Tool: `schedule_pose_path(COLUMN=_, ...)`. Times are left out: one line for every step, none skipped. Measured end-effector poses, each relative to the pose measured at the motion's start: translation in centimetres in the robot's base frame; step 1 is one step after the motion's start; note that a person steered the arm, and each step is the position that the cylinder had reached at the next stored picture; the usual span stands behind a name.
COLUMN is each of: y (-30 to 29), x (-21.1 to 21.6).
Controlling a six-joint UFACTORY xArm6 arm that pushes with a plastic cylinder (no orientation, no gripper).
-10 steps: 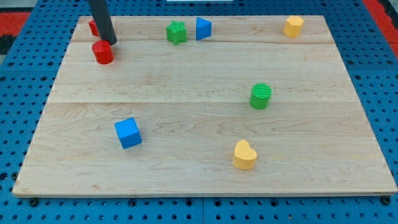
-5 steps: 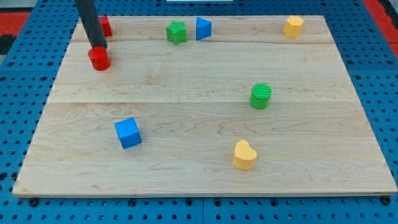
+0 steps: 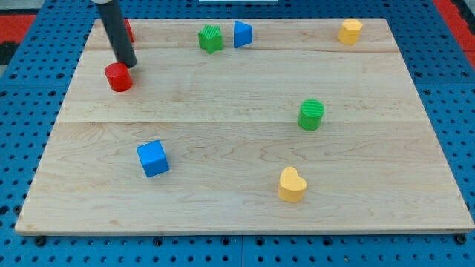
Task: Move the red circle towards the center left of the board
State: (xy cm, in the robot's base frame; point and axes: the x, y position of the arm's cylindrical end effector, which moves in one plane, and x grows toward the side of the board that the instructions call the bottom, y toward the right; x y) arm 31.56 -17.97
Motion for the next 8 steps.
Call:
schedule_pose_path(y=4.4, x=0.0)
schedule_pose_path(y=4.8, x=1.4)
schedule_pose_path(y=4.8, x=1.8)
schedule_pose_path(y=4.8, x=1.8)
schedule_pose_path(y=3.6, x=1.8)
schedule_pose_path(y=2.6, x=1.8)
schedule_pose_path(y=1.0, x=1.9)
schedule_pose_path(y=-0.7, x=2.2)
